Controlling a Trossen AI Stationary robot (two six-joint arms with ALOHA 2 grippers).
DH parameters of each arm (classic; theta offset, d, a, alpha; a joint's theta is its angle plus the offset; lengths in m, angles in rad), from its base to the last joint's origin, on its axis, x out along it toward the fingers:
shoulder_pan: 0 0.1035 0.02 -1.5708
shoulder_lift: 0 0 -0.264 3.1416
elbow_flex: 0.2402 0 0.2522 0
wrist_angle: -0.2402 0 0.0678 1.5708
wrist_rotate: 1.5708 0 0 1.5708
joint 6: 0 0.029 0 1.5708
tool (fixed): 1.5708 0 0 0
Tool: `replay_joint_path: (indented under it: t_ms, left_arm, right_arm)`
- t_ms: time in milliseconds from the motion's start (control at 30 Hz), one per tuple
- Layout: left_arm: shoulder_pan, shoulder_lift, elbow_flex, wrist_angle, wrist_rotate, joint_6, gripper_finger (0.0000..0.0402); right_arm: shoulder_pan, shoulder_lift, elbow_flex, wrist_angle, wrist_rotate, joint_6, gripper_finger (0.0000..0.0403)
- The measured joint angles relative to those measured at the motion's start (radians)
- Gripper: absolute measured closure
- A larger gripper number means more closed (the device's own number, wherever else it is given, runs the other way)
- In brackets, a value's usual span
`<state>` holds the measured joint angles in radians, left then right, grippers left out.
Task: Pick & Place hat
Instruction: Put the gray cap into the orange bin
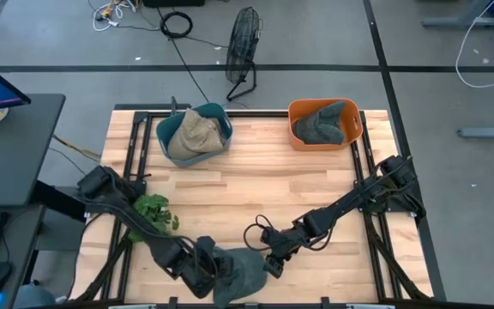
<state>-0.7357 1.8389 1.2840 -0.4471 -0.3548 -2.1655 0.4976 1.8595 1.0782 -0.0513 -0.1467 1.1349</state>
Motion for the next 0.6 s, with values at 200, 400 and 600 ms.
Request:
replay_joint_path:
  t_ms: [200, 400, 600]
  left_arm:
    - [0.034, 0.049, 0.000, 0.026, 0.005, -0.080, 0.0271]
    - [0.057, 0.083, 0.000, 0.184, 0.060, -0.099, 0.0271]
    - [0.088, 0.085, 0.000, 0.121, 0.040, -0.093, 0.0271]
  right_arm:
    - [0.001, 0.000, 0.000, 0.011, -0.039, -0.048, 0.0172]
    - [0.001, 0.000, 0.000, 0.011, -0.056, -0.107, 0.0170]
    - [0.001, 0.000, 0.000, 0.030, -0.073, -0.173, 0.0169]
